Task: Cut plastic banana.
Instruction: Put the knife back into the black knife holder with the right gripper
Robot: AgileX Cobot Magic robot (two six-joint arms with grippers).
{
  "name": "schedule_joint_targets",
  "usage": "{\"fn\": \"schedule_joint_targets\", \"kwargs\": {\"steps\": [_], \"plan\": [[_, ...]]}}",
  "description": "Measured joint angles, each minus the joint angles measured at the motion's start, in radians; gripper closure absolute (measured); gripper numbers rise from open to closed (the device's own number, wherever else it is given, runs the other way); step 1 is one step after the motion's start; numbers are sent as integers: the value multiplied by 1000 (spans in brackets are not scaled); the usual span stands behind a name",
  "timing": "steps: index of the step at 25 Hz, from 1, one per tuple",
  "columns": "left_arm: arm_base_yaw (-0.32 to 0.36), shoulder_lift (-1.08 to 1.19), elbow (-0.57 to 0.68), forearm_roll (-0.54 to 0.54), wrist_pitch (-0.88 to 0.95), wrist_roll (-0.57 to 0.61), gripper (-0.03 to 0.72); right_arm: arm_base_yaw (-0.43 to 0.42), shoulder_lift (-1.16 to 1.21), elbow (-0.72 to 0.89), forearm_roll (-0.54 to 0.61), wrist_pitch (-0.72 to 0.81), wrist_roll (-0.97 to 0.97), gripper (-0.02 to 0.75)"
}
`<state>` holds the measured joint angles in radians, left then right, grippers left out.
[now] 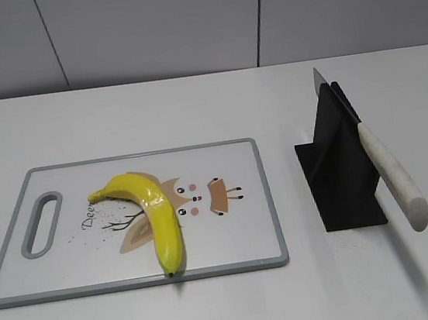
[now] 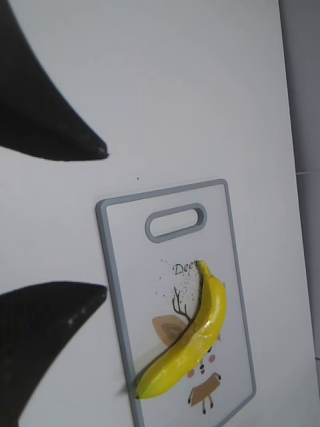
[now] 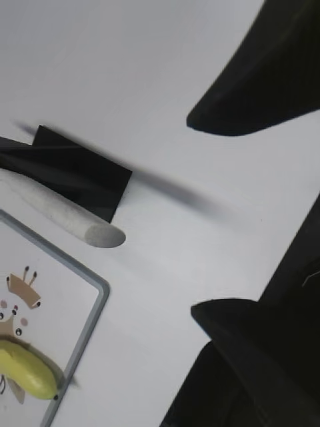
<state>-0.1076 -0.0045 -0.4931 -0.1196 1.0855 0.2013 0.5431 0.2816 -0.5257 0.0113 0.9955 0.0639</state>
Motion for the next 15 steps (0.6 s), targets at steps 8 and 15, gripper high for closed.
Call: {"fn": "schedule_joint_targets", "kwargs": {"steps": [8, 15], "plan": [[0, 0, 0, 0, 0, 0, 126, 2, -240, 26, -11, 54, -8, 149], [0, -1, 0, -1, -1, 0, 126, -10, -288, 26, -4, 56, -10, 150]]}}
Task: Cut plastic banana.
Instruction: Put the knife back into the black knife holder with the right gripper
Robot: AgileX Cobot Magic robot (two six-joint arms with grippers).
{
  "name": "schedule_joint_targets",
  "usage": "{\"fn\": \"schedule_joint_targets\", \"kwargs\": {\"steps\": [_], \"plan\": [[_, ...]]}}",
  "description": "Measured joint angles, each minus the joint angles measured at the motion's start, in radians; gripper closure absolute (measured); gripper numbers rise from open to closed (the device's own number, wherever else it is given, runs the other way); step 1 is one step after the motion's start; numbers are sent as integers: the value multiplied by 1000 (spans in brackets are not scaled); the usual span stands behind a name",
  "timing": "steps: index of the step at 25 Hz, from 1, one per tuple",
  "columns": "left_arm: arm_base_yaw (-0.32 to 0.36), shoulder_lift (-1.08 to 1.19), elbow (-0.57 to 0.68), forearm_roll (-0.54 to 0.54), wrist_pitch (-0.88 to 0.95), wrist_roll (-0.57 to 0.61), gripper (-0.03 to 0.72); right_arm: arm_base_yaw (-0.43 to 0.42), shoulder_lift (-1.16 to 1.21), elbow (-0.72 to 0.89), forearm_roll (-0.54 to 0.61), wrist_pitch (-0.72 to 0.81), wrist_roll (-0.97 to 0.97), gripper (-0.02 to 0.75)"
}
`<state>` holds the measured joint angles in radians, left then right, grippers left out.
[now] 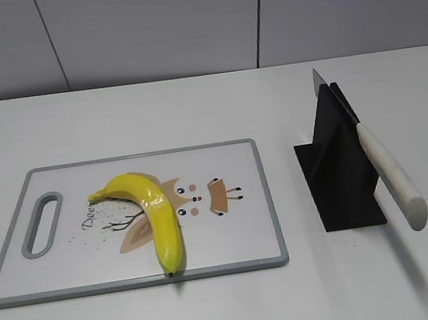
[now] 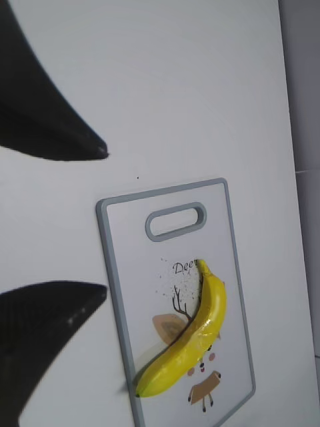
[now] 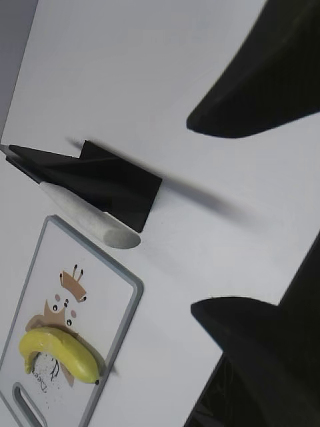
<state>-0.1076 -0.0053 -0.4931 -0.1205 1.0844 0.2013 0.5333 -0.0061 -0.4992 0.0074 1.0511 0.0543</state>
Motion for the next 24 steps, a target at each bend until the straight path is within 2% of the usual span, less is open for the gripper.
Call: {"fn": "schedule_joint_targets", "kwargs": {"steps": [3, 11, 13, 24], "plan": [[0, 0, 0, 0, -1, 0, 126, -59, -1, 0, 10, 0, 0, 150], [20, 0, 0, 0, -1, 0, 126, -370, -1, 0, 13, 0, 0, 150], [20, 0, 0, 0, -1, 0, 126, -415, -1, 0, 14, 0, 0, 150], [20, 0, 0, 0, -1, 0, 126, -433, -1, 0, 15, 0, 0, 150]]}}
